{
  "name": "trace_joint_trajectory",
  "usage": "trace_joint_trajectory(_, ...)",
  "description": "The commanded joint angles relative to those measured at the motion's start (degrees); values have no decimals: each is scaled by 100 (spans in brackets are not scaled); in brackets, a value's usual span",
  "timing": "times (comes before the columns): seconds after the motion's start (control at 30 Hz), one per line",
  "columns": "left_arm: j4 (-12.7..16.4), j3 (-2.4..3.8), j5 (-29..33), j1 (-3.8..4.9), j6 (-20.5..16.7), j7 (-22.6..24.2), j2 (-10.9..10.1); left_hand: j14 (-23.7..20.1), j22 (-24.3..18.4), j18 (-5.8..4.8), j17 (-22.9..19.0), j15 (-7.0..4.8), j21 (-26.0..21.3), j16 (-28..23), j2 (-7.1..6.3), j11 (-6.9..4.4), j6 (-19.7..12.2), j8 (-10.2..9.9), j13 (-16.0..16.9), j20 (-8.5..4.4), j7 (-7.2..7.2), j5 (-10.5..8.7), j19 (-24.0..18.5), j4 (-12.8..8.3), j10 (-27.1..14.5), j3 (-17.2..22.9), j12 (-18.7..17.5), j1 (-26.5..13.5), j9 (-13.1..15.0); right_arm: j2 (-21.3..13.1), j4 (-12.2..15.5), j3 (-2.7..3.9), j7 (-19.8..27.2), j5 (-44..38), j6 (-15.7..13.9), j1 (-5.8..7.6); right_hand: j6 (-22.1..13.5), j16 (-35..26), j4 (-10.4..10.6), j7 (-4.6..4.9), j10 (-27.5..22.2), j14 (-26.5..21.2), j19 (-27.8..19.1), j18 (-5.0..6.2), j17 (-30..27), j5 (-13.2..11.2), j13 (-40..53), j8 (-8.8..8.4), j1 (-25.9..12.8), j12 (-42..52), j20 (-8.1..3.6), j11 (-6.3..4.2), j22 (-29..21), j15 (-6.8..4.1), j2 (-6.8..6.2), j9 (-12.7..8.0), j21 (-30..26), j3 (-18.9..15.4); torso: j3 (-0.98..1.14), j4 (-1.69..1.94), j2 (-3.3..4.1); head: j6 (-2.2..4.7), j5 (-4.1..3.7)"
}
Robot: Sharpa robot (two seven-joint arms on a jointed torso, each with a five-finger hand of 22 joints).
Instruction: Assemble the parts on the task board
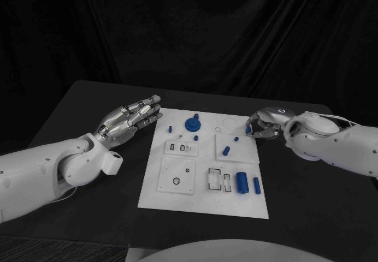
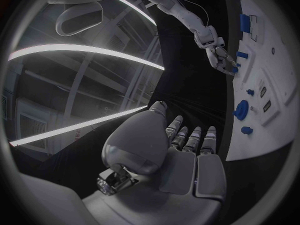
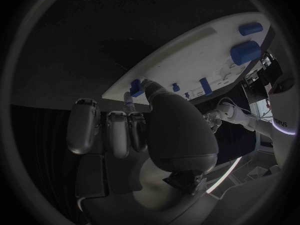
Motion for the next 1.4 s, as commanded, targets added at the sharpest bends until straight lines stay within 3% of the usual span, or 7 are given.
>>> trace_joint_trajectory(0.03,9,6,2,-10,88,38,3,-18,-27,-153,15,52,-45,72,-76,76,31,72,-49,20,29,75,42,-73,-20,221,-66,73,88,12,-18,2,-107,-9,36,-20,66,115,7,18,617,600,-61,-171,1524,31,1520,148,67,95,13,15,1113,-6,10,101,-93,44,1,-4,0,-14,13)
trace_joint_trajectory(0.3,7,6,2,-13,104,17,4,-18,-27,-153,15,52,-45,72,-76,76,31,72,-49,20,29,75,42,-73,-20,221,-66,73,88,38,-42,2,-127,-9,24,-25,182,115,6,14,617,600,-73,-164,1524,28,1520,313,57,95,12,13,1103,-8,53,192,-134,50,0,1,-1,-26,12)
trace_joint_trajectory(0.63,6,6,2,-17,123,-19,-1,-19,-27,-155,14,56,-45,73,-76,79,34,72,-50,22,31,76,42,-77,-20,229,-66,74,88,49,-53,2,-172,-9,8,-28,321,115,-95,-15,617,600,-115,-140,1524,184,1520,663,117,95,-5,-14,1071,-29,158,431,-260,94,-1,2,0,-37,25)
trace_joint_trajectory(0.7,6,6,2,-18,129,-25,-3,-19,-27,-155,14,56,-45,73,-76,79,34,72,-50,22,31,76,42,-77,-20,229,-66,74,88,51,-52,2,-192,-9,-19,-28,376,70,-148,-23,617,585,-132,-131,1475,223,1520,797,148,95,-12,-21,1058,-37,204,533,-312,119,-1,1,-1,-36,26)
trace_joint_trajectory(0.97,-4,6,2,-25,139,-47,-33,-19,-27,-155,14,56,-45,73,-76,79,34,72,-50,22,31,76,42,-77,-20,229,-66,74,88,54,78,4,-136,-9,-417,-9,414,-45,-224,-14,617,549,-167,-111,1351,245,1520,981,210,95,-18,-19,1027,-41,313,685,-426,183,1,1,-2,-26,-17)
trace_joint_trajectory(1.2,-29,6,2,-33,156,-64,-1,-19,-27,-155,14,56,-45,73,-76,79,34,72,-50,22,31,76,42,-77,-20,229,-66,74,88,17,548,7,-93,-18,-810,271,491,-61,-299,-15,617,546,-166,-107,1333,339,1520,1124,278,95,-18,-9,1020,-38,342,794,-462,236,0,-11,-3,2,-28)
trace_joint_trajectory(1.4,-51,6,3,-43,163,-75,20,-20,-27,-157,14,58,-45,73,-77,78,40,74,-50,23,34,75,41,-80,-22,238,-67,72,89,66,1154,7,-232,-157,-750,532,482,-106,-324,-2,617,533,-191,-94,1285,391,1520,1140,291,95,-13,11,1001,-27,330,815,-532,247,-10,-53,-21,-15,53)
